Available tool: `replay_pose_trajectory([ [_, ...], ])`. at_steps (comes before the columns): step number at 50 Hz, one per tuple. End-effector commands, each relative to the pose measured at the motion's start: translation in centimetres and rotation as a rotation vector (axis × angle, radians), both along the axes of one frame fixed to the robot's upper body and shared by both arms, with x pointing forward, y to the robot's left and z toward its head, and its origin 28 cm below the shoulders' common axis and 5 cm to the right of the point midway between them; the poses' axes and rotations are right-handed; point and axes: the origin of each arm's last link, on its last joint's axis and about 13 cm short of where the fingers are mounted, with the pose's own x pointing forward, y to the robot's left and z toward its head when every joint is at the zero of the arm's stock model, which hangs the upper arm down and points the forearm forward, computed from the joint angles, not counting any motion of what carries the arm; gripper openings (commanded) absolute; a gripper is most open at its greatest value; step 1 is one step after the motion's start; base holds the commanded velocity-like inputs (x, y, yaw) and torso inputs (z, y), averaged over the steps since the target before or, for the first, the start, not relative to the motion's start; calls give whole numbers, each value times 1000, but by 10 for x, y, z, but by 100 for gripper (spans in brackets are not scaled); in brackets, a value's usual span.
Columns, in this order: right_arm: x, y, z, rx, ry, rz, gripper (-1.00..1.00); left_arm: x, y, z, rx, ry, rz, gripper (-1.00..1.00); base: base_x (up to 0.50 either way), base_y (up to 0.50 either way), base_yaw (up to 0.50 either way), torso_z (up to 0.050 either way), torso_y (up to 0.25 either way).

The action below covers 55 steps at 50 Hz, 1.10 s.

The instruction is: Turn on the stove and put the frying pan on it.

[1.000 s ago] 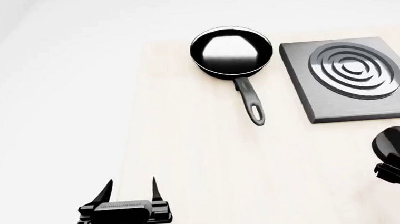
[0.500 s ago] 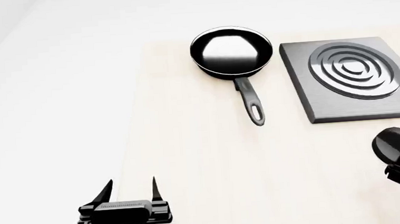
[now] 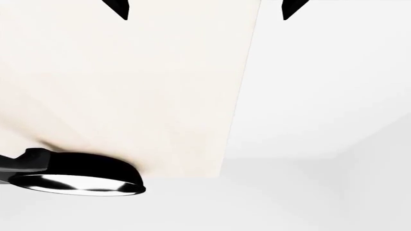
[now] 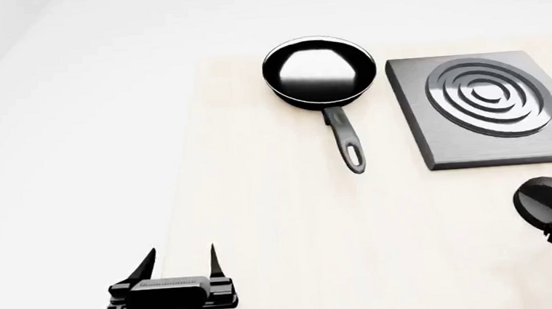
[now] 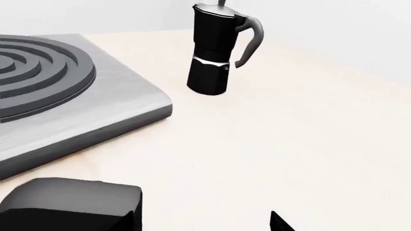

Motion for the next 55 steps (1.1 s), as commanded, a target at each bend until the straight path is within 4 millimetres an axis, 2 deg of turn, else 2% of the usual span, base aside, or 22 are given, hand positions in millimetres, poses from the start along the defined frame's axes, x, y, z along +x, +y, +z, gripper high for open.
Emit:
replay_pose_trajectory([
  [1,3,-3,1,15,-8,-3,100,0,0,0,0,2,1,100,0,0,0,0,0],
  [40,19,1,-18,64,33,25,100,0,0,-1,3,2,3,100,0,0,0,0,0],
  [55,20,0,-15,61,33,21,100,1,0,-1,4,3,3,100,0,0,0,0,0],
])
